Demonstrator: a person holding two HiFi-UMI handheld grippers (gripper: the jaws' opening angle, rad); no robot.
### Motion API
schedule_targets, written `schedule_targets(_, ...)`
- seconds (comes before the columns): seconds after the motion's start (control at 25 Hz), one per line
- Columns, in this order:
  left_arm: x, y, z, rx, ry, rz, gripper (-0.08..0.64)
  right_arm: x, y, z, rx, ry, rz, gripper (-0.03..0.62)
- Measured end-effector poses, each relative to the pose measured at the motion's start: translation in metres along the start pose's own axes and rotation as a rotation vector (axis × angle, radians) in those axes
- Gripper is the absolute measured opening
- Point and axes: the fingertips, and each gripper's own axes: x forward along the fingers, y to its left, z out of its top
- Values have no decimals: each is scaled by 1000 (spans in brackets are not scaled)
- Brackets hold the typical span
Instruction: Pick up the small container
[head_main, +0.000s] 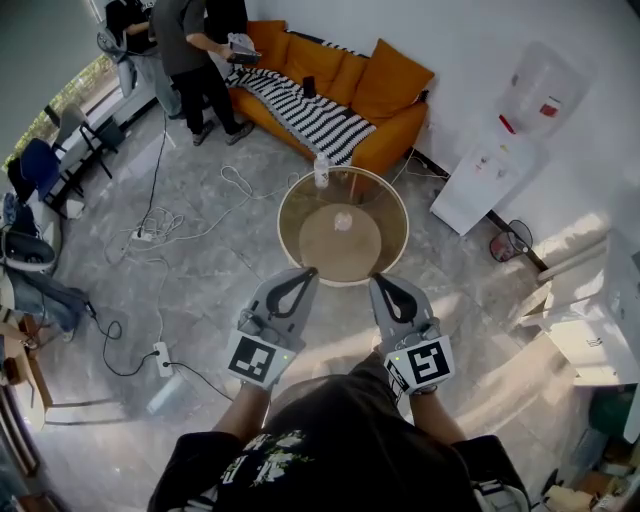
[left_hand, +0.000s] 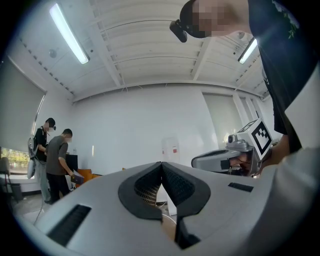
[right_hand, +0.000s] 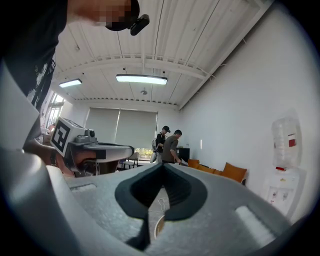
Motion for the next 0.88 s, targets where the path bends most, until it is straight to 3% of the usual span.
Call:
schedule_targets(0.16, 34, -4, 8, 29, -5, 38, 14, 9, -43, -5, 18, 0, 26, -5)
schedule_targets(0.88, 193, -44, 19, 28, -4, 160, 14, 17, -213, -2, -3, -31, 153, -5)
